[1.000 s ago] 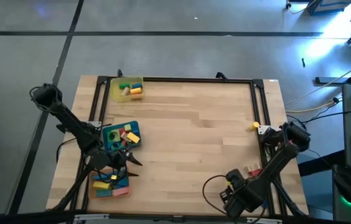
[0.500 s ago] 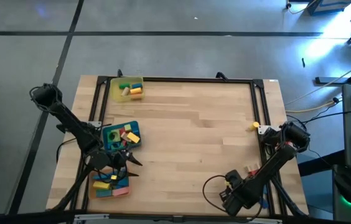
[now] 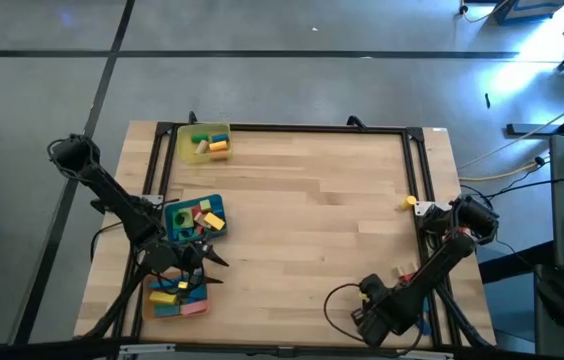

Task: Sort blocks by size
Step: Put the blue cylindrical block into the yellow bin

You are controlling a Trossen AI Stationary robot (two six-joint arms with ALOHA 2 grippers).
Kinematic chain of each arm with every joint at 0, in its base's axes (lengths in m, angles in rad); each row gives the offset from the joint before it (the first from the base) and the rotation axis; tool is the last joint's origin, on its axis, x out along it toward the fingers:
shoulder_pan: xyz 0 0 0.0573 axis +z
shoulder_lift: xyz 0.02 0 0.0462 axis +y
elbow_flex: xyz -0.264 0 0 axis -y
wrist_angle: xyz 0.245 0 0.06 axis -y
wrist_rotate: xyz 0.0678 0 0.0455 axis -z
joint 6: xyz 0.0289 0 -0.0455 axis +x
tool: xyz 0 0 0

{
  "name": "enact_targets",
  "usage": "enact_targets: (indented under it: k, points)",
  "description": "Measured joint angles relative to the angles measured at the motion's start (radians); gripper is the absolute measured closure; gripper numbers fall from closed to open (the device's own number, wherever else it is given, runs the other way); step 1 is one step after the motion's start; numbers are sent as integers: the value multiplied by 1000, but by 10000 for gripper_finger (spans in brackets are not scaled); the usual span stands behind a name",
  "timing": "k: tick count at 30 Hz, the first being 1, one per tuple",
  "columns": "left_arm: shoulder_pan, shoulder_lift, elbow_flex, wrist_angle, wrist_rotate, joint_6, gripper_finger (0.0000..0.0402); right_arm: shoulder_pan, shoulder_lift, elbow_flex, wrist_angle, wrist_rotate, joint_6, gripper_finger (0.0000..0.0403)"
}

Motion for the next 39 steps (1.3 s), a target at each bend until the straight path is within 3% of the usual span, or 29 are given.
enact_targets:
  k: [10, 18, 28, 39]
  points:
    - [0, 0, 0, 0, 0, 0, 194, -27, 2, 9, 210, 368, -124, 266]
    - [10, 0, 0, 13, 0, 1, 194, -122, 3, 9, 449, 658, -469, 263]
    - [78, 0, 13, 74, 6, 75, 194, -279, 93, 9, 907, 699, -1035, 264]
    - [123, 164, 176, -40, 9, 152, 194, -367, 136, 9, 1210, 646, -1337, 265]
